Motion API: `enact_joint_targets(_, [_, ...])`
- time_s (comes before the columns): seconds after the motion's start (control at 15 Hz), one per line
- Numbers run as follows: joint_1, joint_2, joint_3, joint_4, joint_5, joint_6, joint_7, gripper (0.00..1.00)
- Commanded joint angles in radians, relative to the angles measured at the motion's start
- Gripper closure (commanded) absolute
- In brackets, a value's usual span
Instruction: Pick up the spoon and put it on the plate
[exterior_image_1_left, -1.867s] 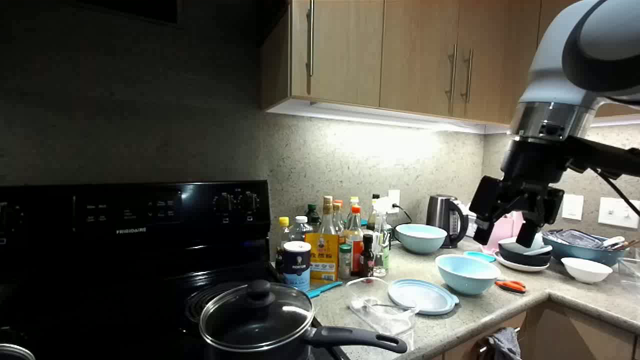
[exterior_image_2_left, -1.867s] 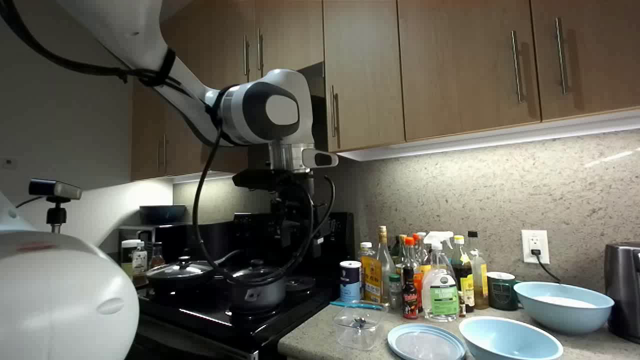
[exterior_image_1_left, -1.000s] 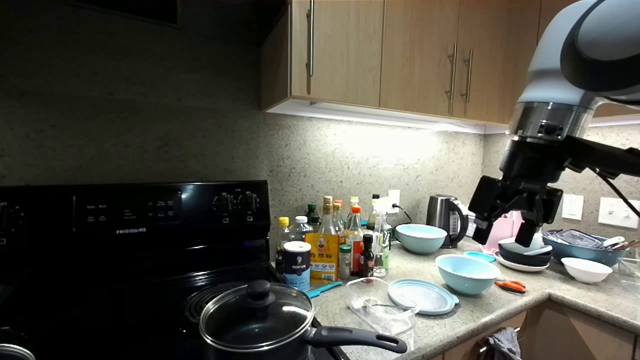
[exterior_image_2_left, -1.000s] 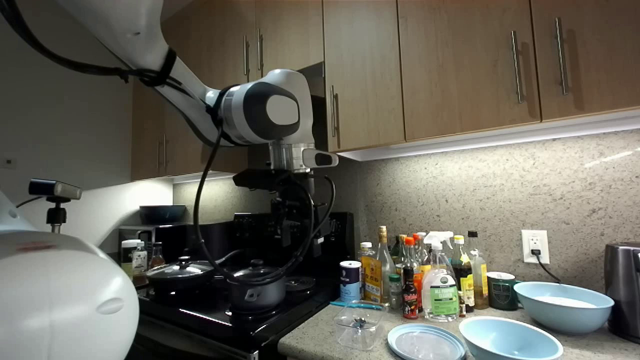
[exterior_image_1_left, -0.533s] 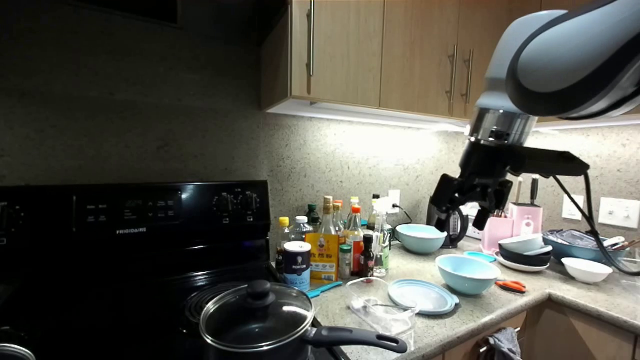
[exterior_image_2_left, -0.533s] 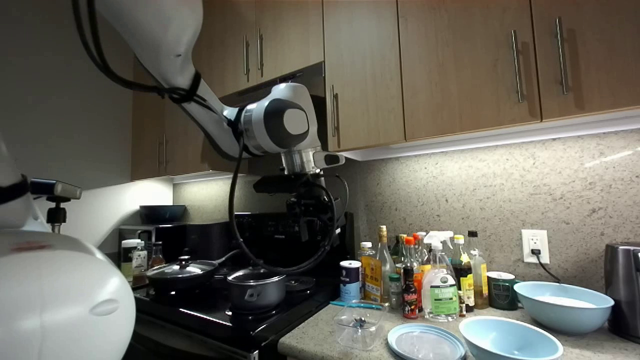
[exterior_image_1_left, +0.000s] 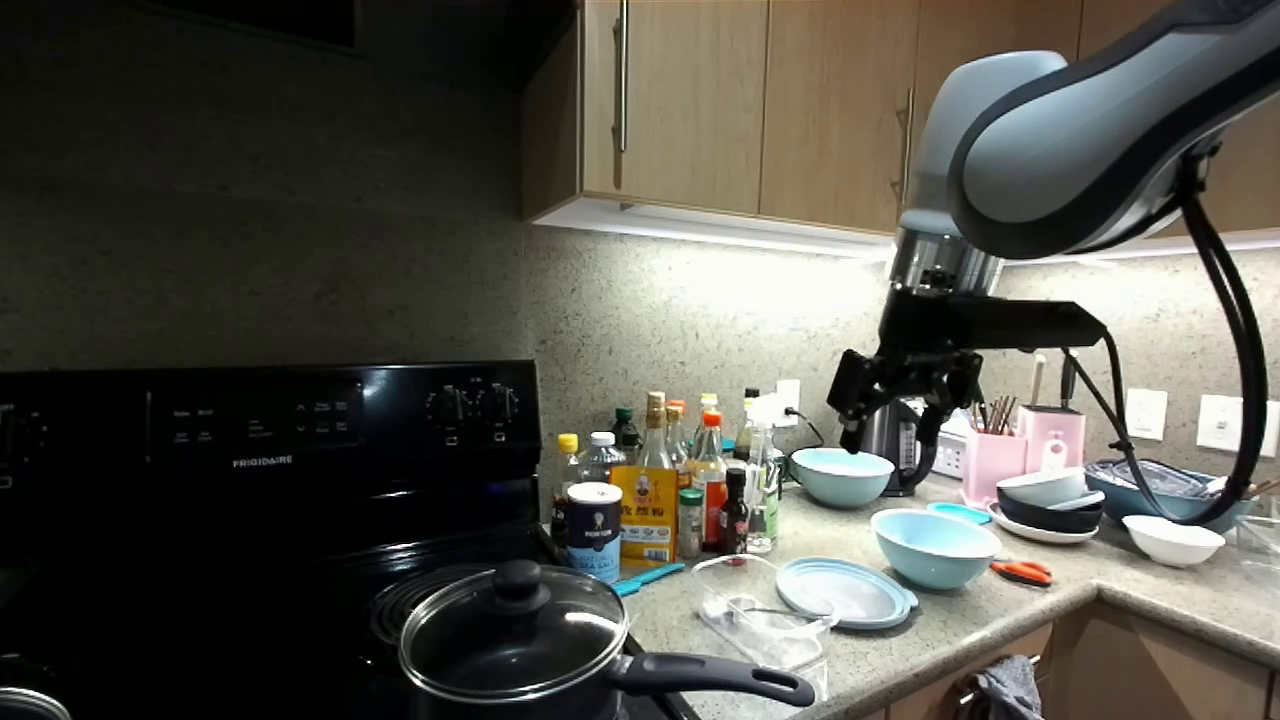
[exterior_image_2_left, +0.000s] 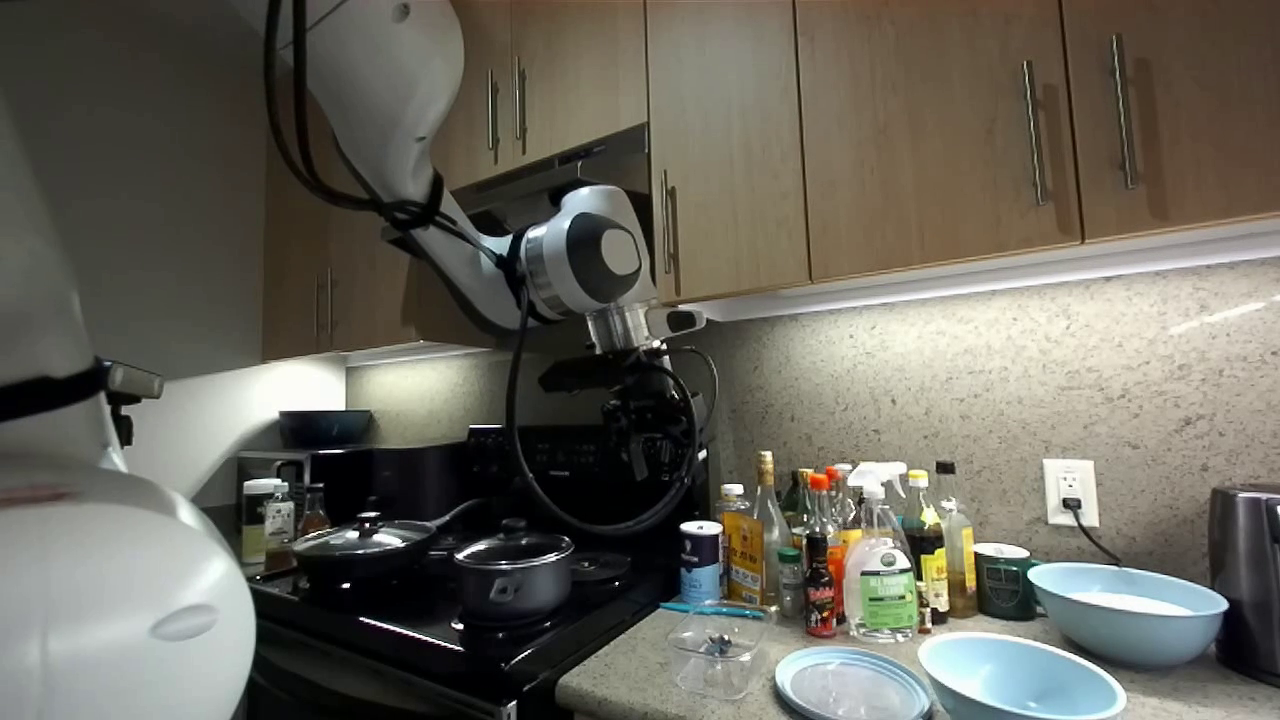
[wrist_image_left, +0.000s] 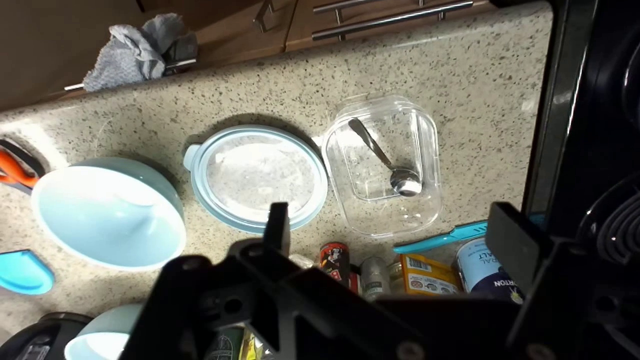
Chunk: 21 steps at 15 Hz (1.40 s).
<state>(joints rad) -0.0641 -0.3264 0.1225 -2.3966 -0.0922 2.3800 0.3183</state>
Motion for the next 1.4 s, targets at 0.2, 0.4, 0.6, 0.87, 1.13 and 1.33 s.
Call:
enact_joint_targets(0.2, [0.000,0.124,-0.043,0.088,-0.003,-0.028,-0.014,0.00])
enact_joint_targets(0.4, [0.004,0.203,-0.058,0.139,-0.024,-0.028,-0.006,0.00])
enact_joint_targets(0.6, [0.007,0.288,-0.066,0.186,-0.091,-0.015,0.020,0.00])
enact_joint_targets(0.87, [0.023,0.310,-0.088,0.196,-0.126,-0.019,0.024,0.00])
enact_joint_targets(1.13, [0.025,0.336,-0.093,0.219,-0.134,-0.019,0.025,0.00])
enact_joint_targets(1.33, [0.029,0.433,-0.097,0.295,-0.121,-0.040,-0.079,0.00])
